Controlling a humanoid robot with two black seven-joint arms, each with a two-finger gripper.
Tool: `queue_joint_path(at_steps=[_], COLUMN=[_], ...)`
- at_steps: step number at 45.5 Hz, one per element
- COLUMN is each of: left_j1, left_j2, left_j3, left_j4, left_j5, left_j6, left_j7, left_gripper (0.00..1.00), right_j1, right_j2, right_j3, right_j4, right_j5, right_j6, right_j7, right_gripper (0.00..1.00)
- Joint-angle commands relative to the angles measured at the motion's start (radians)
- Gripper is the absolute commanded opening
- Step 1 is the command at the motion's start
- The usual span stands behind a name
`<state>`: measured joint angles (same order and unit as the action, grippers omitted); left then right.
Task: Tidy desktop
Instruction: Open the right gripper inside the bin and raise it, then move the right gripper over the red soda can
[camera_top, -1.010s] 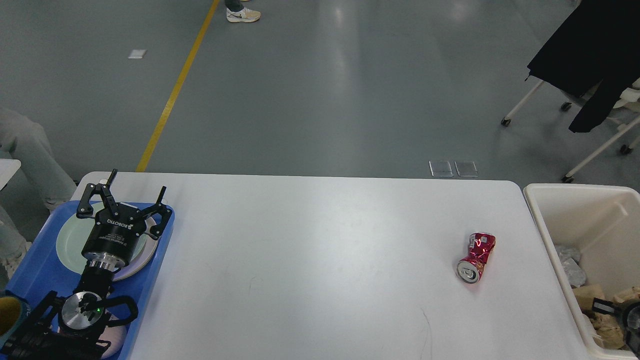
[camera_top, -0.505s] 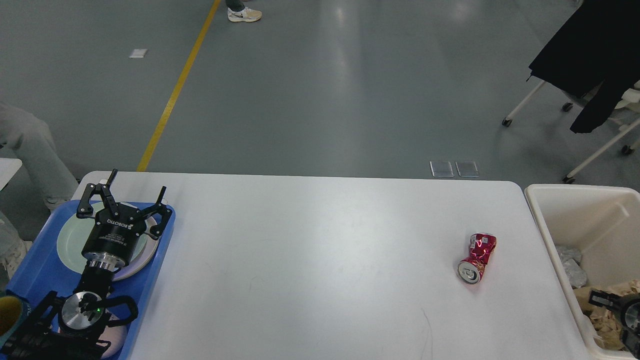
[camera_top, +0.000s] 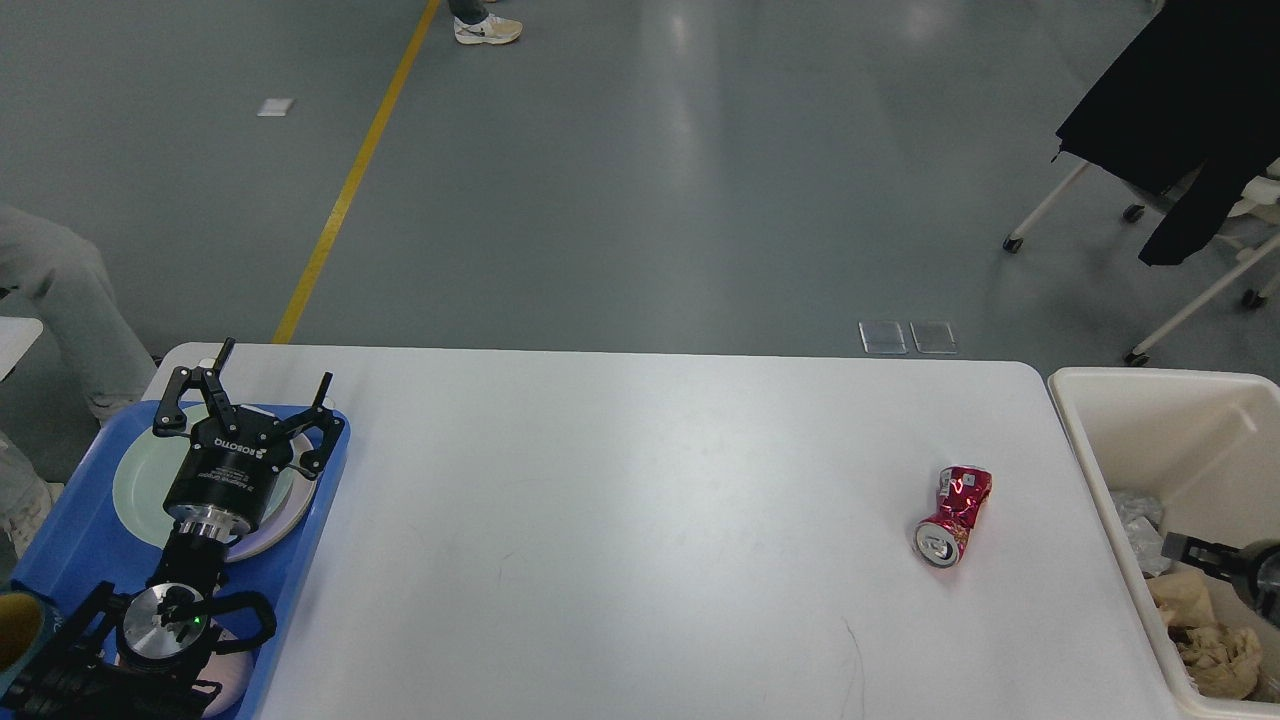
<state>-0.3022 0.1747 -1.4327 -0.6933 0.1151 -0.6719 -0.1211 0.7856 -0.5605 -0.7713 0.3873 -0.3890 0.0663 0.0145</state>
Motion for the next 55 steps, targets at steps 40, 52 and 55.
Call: queue_joint_path(at_steps=[40,52,55], left_j1=[0.0,0.0,0.0], left_j2=[0.0,0.0,0.0], left_j3=[0.001,0.001,0.001], left_j4=[0.0,0.0,0.0], left_j5=[0.0,0.0,0.0], left_j6=[0.0,0.0,0.0], left_j7=[0.001,0.001,0.001], left_gripper=[0.96,0.96,0.96], right_j1=[1.406,1.512,1.514], right_j2=[0.186,0.283,0.289], right_j3=[-0.516,-0.592,-0.602], right_j4=[1.038,1.035,1.03], right_j5=[0.088,0.243,0.243], right_j6=[0.642,0.713,0.713], right_j7=[-0.174,-0.169,-0.169], right_gripper=[1.0,1.0,1.0])
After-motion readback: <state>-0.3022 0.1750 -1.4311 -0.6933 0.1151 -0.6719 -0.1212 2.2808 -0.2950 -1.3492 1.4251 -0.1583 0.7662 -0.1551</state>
